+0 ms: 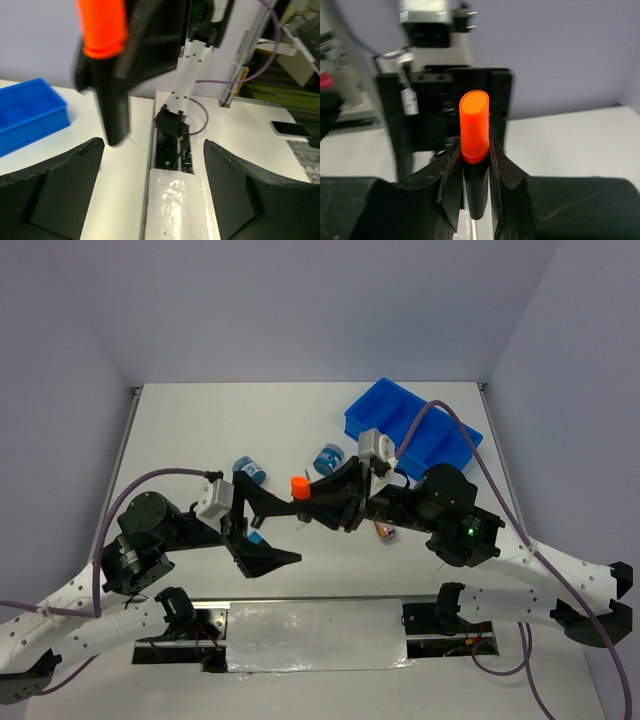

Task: Sort the stationery into containers
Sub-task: Close the pen cap on the pen.

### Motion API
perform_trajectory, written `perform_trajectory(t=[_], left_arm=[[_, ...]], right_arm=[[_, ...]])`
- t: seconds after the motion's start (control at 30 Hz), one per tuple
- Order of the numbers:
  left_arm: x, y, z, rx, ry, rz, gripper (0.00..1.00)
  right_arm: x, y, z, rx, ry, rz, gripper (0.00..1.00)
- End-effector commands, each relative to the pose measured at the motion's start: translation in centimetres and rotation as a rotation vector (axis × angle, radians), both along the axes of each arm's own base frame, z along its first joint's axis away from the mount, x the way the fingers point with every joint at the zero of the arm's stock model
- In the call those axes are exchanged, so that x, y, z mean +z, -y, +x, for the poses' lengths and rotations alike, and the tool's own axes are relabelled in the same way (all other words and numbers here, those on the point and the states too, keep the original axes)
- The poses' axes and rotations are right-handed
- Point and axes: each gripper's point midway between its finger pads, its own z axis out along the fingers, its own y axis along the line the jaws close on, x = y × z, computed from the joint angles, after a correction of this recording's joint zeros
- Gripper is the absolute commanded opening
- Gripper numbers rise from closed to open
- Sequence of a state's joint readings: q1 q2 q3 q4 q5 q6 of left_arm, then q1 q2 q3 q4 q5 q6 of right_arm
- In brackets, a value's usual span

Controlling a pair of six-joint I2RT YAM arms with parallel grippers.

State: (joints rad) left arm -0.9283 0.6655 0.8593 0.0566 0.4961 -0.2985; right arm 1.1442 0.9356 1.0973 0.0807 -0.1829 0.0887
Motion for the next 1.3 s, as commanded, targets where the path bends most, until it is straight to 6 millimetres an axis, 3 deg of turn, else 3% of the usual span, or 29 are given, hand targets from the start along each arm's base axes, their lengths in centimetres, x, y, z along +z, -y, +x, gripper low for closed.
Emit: perform_trajectory(t=[0.0, 0.23, 0.47, 0.73, 0.83, 0.97, 1.0, 1.07, 1.2, 1.27], left_arm=[[3.3, 0.2, -2.0, -0.116, 0.05, -0.078, 0.92], [4.1, 0.9, -0.5, -0.061, 0.02, -0.091, 0.8], [4.3, 1.3, -0.5, -0.079, 0.017, -0.109, 0.47], [4.6, 0.6, -1.2, -0.091, 0.046, -0.148, 0.36], [4.6, 0.3, -1.4, -0.086, 0.056, -0.154, 0.26], [4.8, 0.0, -1.4, -0.074, 0.065, -0.163, 0.0], [4.9, -0.1, -1.0, -0.05, 0.061, -0.168, 0.0], [4.5, -0.1, -0.2, -0.008, 0.044, -0.158, 0.0], [3.5, 0.5, 0.9, 0.033, 0.032, -0.122, 0.0], [3.3, 0.7, 1.1, 0.035, 0.033, -0.114, 0.0]], right_arm=[[1.6, 0.0, -5.7, 0.309, 0.066, 0.001, 0.0], [1.3, -0.1, -6.5, 0.36, 0.053, 0.02, 0.0], [1.3, -0.5, -6.4, 0.368, 0.049, 0.036, 0.0], [0.5, -1.3, -5.7, 0.343, 0.036, 0.027, 0.0], [0.2, -1.4, -5.3, 0.329, 0.031, 0.025, 0.0], [-0.2, -1.6, -5.1, 0.319, 0.023, 0.017, 0.0], [-0.3, -1.6, -5.1, 0.319, 0.021, 0.018, 0.0], [-0.4, -1.5, -5.0, 0.312, 0.015, 0.02, 0.04], [-0.1, -1.0, -5.2, 0.308, 0.027, 0.034, 0.39], [-0.2, -0.9, -4.8, 0.285, 0.022, 0.035, 0.51]])
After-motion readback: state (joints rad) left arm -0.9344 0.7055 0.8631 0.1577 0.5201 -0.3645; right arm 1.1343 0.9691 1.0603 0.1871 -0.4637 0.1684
